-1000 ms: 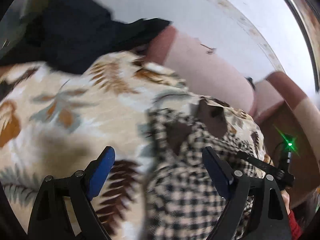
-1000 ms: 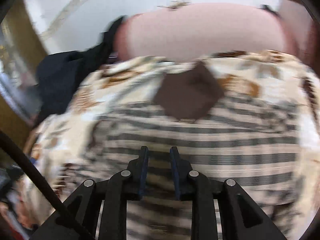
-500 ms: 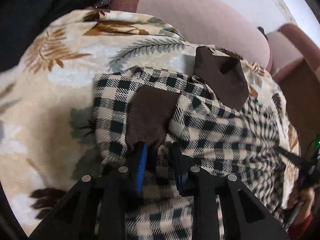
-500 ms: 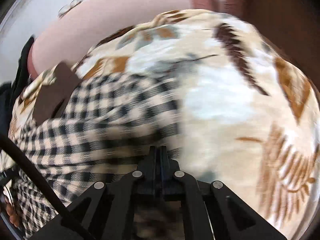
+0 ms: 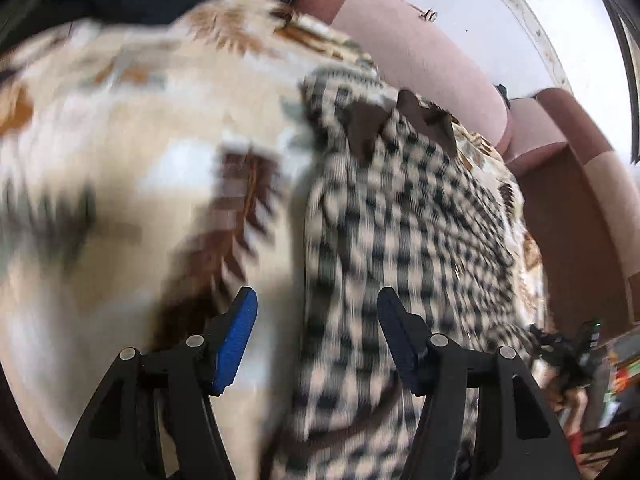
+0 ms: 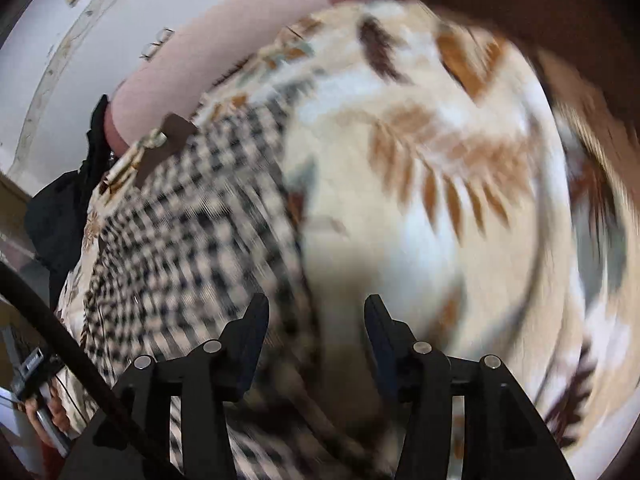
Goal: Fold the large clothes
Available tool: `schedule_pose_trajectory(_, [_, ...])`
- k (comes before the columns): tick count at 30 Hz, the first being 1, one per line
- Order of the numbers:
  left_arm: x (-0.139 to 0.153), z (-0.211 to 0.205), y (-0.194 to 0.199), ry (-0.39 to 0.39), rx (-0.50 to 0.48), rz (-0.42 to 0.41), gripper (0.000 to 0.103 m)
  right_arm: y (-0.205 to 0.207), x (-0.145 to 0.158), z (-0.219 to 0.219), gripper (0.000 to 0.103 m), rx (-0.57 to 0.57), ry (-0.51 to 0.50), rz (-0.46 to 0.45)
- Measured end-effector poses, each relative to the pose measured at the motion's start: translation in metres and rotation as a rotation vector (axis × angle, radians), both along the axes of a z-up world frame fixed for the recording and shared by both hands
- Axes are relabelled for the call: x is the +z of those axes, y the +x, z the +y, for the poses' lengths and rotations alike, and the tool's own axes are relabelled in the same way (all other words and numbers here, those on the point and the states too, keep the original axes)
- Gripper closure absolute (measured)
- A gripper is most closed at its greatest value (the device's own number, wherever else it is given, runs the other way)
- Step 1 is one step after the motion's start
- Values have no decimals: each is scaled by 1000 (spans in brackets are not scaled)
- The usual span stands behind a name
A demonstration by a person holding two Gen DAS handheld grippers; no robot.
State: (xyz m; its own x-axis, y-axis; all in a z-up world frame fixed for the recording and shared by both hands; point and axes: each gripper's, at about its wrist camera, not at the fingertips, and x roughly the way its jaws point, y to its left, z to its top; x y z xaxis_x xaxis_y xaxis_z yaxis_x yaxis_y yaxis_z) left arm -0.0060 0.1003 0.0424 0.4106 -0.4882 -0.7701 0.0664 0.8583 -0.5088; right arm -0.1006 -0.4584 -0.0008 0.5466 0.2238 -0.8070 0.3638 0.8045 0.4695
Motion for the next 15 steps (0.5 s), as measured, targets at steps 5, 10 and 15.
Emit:
schedule_pose_trajectory(5, [-22,0,-46,-87,-31,28,42,-41,-22,3,48,-11,249,-66])
schedule_pose_trajectory(10, [-25,-2,-89,-129,-89,19,42,-70,-26,16,48,13,338,-89])
schedule_pose_trajectory(15, [-29,-1,-122,-162,-112,24,42,-91,-32,37,48,84,365,-86])
